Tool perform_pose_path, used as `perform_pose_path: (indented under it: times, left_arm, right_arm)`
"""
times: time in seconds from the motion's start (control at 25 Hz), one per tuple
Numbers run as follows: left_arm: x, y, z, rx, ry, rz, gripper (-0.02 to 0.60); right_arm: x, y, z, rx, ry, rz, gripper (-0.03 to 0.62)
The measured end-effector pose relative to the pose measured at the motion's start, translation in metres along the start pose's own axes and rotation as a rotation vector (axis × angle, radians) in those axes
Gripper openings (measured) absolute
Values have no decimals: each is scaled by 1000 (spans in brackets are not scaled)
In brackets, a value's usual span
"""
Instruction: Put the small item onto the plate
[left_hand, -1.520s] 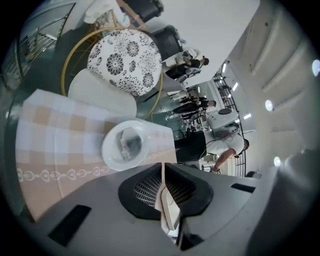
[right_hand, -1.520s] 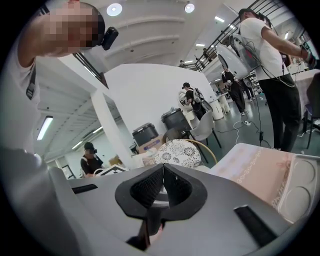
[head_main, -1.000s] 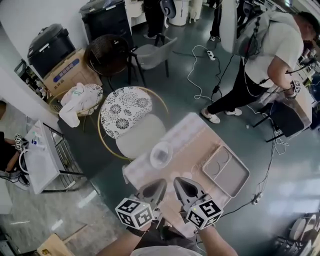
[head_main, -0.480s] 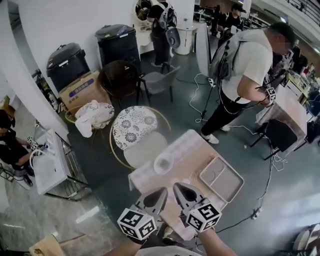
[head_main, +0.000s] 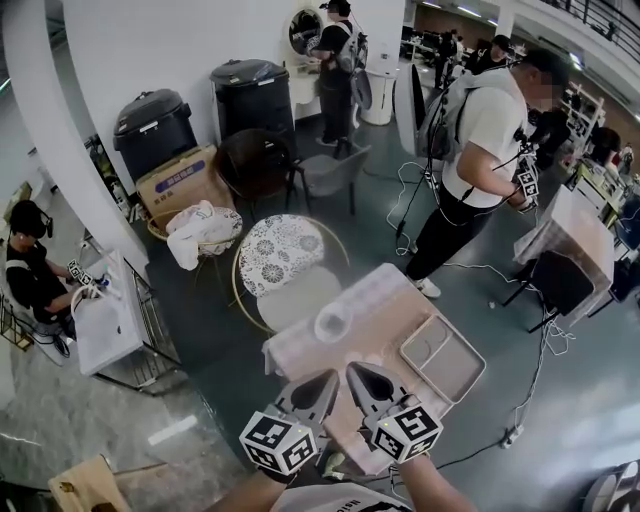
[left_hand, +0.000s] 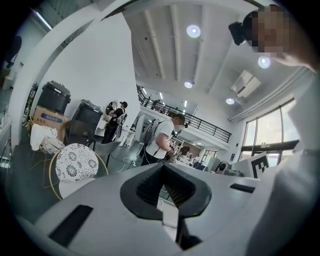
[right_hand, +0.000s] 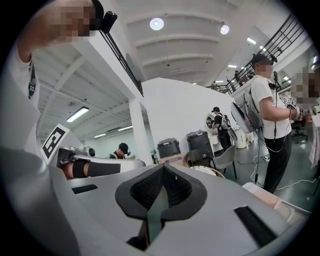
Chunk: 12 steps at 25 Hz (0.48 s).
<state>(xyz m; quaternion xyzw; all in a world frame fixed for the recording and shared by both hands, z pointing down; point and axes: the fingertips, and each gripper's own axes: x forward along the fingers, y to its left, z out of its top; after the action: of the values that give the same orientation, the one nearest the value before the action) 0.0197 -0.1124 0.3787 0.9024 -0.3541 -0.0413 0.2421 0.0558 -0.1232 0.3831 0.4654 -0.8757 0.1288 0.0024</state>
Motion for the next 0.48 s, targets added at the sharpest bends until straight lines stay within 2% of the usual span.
perform_pose_path:
  times: [0.48]
  left_arm:
    - [-11, -6, -3, 12, -10, 30, 5]
  right_arm:
    - [-7, 10, -2, -6, -1, 25, 14]
